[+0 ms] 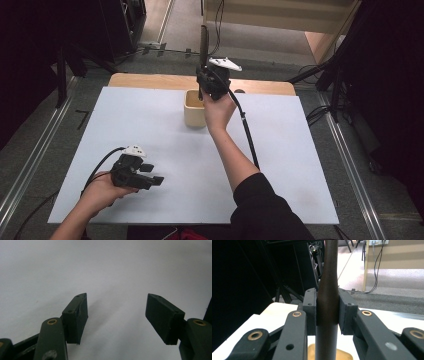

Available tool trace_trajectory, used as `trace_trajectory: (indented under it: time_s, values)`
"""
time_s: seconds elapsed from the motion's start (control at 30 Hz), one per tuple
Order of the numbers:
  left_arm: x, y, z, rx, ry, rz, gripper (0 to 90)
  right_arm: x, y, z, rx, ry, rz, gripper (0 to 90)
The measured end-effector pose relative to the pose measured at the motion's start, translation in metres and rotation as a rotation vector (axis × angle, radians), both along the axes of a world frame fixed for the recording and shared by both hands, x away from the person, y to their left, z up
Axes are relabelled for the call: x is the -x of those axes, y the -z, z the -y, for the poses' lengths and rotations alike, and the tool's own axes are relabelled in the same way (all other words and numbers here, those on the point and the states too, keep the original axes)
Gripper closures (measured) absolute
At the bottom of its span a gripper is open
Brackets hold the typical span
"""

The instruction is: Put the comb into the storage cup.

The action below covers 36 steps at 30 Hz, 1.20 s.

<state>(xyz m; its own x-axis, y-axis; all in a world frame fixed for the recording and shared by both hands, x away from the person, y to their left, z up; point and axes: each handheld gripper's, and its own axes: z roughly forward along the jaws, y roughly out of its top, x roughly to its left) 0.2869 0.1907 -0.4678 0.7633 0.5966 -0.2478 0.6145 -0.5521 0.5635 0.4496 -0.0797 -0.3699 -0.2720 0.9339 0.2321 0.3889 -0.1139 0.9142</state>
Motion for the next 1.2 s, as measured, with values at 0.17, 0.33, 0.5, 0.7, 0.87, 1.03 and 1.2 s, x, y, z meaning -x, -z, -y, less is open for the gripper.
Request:
trace_trajectory:
  time_s: [0.17, 0.33, 0.5, 0.7, 0.87, 1.03, 1.2]
  values:
    - [0.0, 0.0, 0.0, -0.002, 0.001, 0.001, 35.5, -0.002, 0.004, -0.002, 0.005, -0.002, -0.004, 69.9]
    - [0.0, 0.0, 0.001, -0.001, 0.002, -0.001, 35.5, -0.003, 0.007, -0.005, 0.009, -0.002, -0.004, 69.9]
    - [0.0, 0.0, 0.001, 0.0, 0.003, -0.002, 35.5, -0.005, 0.011, -0.007, 0.011, -0.003, -0.008, 69.9]
    - [0.0, 0.001, 0.001, 0.001, 0.001, -0.006, 35.5, -0.004, 0.018, -0.009, -0.003, 0.002, -0.012, 69.9]
    - [0.0, 0.001, 0.001, -0.001, 0.004, -0.005, 35.5, -0.004, 0.024, -0.008, 0.004, 0.009, -0.021, 69.8]
    - [0.0, 0.001, 0.001, -0.003, 0.009, 0.002, 35.5, -0.005, 0.028, -0.011, 0.013, 0.011, -0.02, 69.8]
    - [0.0, 0.001, 0.001, -0.004, 0.007, 0.002, 35.5, -0.004, 0.035, -0.011, 0.011, 0.015, -0.024, 69.8]
